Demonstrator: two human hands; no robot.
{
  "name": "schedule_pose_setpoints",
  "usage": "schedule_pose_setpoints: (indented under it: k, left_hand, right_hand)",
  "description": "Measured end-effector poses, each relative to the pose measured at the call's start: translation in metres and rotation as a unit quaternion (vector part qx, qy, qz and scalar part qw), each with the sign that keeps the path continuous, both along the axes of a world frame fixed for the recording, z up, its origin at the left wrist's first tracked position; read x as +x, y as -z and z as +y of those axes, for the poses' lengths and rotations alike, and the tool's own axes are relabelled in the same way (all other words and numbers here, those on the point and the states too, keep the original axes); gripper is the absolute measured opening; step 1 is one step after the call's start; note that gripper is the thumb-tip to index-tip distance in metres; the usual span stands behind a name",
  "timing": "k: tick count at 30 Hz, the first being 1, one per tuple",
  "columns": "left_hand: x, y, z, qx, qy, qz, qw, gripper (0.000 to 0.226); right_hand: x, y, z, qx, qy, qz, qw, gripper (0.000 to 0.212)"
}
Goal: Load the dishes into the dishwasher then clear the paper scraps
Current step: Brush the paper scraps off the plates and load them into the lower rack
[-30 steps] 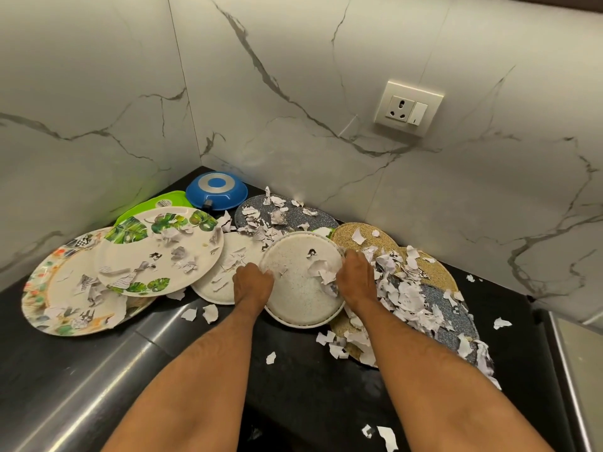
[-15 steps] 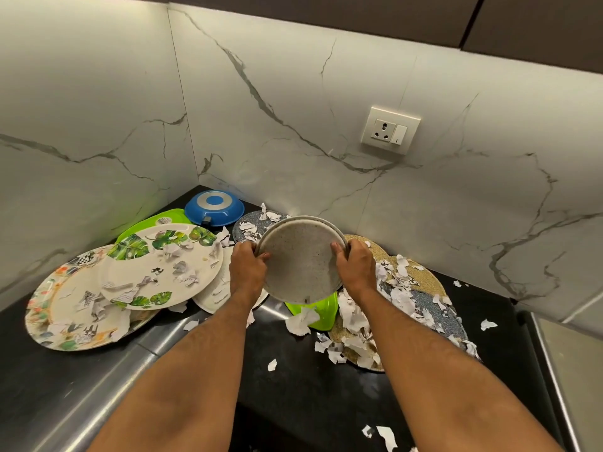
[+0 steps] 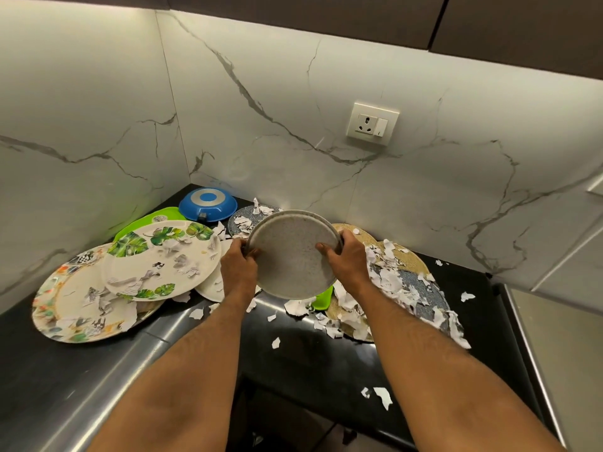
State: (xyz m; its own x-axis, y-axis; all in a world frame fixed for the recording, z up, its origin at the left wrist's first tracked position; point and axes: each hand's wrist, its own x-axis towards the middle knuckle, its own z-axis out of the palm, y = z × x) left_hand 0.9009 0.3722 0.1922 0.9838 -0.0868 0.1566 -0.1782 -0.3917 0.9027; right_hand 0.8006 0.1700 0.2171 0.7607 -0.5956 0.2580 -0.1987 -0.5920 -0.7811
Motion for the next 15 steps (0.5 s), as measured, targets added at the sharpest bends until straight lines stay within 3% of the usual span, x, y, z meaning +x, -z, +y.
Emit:
schedule_pose_setpoints:
  k: [6,15]
  left_hand:
    - [-0.040,0.003,0.007,-0.008,0.023,0.044,0.999,0.016]
    - [-0.115,0.013,0.007,-0.010,0.051,0.042,0.998,0.022]
  right_hand:
    - [-0.048,-0.006,0.019,-0.053,0.025,0.009,0.998,0.039]
    - [-0.133,0.007,0.025,-0.086,0.055,0.028,0.994,0.043]
